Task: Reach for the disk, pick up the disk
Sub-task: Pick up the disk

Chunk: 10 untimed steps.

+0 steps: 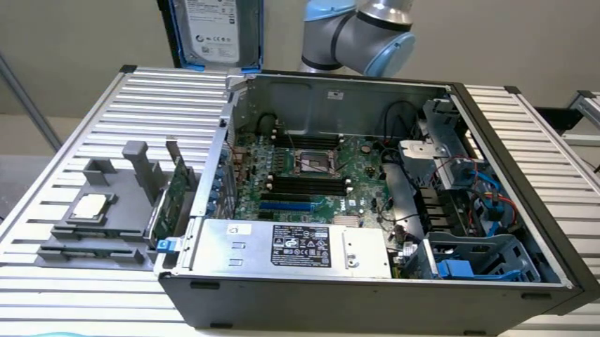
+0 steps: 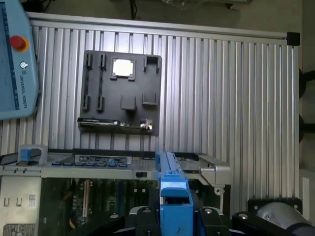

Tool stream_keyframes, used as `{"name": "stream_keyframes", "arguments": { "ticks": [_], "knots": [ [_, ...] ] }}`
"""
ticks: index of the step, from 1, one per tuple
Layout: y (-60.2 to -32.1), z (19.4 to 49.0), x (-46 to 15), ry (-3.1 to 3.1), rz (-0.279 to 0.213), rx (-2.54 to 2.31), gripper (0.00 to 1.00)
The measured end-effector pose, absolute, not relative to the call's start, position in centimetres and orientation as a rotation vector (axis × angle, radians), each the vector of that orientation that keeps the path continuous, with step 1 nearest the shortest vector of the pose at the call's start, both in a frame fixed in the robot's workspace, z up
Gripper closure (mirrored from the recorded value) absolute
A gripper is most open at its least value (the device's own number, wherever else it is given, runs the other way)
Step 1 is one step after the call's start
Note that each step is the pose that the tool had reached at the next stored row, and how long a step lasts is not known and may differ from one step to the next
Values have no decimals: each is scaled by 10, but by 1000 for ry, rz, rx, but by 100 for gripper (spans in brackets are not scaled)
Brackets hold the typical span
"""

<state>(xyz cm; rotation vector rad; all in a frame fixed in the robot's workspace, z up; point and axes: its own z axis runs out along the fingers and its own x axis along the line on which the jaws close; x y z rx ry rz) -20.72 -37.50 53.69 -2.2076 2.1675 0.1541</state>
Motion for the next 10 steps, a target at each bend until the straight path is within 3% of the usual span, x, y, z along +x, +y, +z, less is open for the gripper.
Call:
{"name": "stream_keyframes", "arguments": {
  "ticks": [10],
  "knots": [
    [-375, 537, -162, 2162, 164, -2203, 67]
  ]
}}
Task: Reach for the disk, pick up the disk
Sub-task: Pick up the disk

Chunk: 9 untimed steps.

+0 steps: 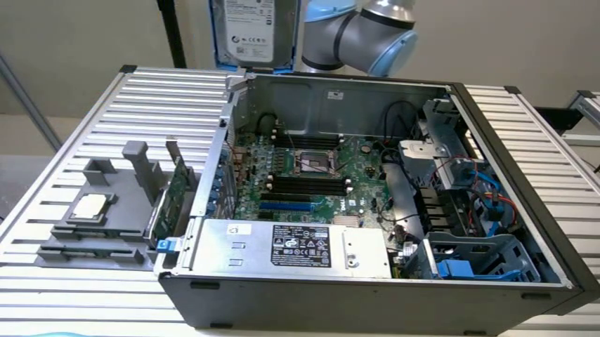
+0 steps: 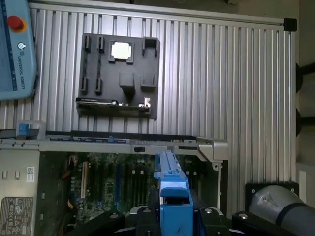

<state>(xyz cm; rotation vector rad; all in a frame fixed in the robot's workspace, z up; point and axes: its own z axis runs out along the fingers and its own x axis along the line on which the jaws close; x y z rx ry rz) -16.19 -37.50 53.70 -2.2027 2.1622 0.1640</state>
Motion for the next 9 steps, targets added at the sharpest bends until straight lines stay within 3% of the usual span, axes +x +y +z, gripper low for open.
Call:
{"name": "stream_keyframes", "arguments": {
  "ticks": [9],
  "knots": [
    [-378, 537, -121, 2162, 165, -2202, 67]
  ]
}}
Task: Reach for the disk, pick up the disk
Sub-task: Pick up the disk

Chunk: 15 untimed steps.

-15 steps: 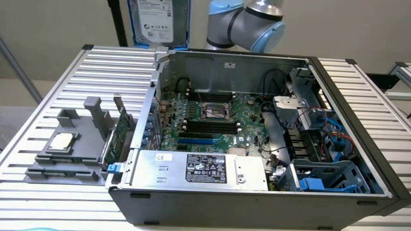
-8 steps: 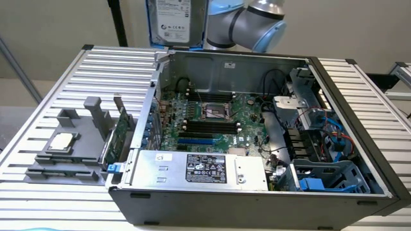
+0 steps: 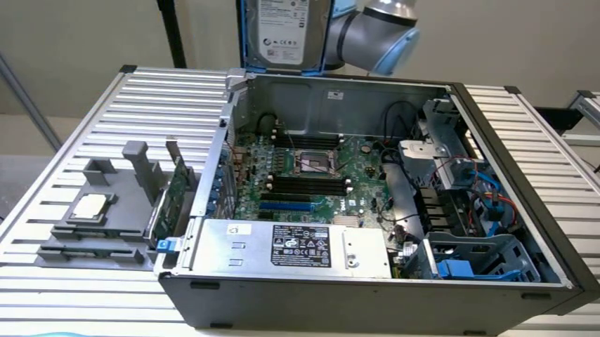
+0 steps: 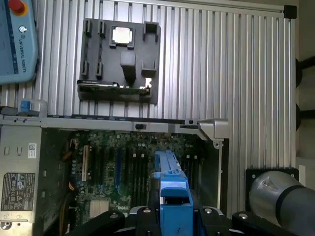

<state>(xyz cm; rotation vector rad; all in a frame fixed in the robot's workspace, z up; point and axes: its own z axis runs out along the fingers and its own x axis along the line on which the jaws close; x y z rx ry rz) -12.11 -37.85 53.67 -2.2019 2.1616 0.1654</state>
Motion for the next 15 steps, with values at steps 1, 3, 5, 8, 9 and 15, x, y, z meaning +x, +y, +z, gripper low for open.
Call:
{"name": "stream_keyframes", "arguments": {
  "ticks": [1, 3, 5, 8, 9, 15],
  "knots": [
    [-379, 536, -116, 2162, 165, -2202, 67],
    [-381, 536, -107, 2162, 165, -2202, 67],
    [-383, 535, -98, 2162, 165, -2202, 67],
    [-385, 535, -84, 2162, 165, -2202, 67],
    [-386, 534, -80, 2161, 165, -2202, 67],
    [-390, 533, -53, 2162, 165, -2202, 67]
  ]
}}
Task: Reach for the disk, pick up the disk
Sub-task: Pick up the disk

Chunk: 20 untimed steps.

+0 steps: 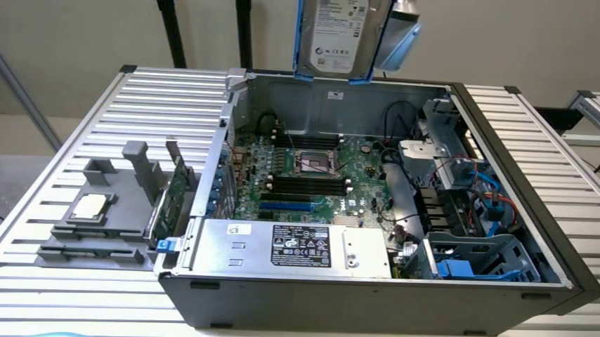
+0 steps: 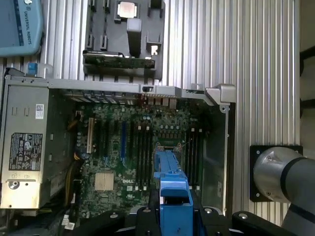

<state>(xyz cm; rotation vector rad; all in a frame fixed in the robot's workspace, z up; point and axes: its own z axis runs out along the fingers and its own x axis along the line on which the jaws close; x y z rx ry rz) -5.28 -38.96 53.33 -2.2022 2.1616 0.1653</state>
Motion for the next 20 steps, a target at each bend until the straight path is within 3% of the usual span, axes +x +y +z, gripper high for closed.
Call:
{"name": "stream_keyframes", "arguments": {
  "ticks": [20],
  "knots": [
    [-404, 530, 38, 2161, 166, -2202, 67]
  ]
}}
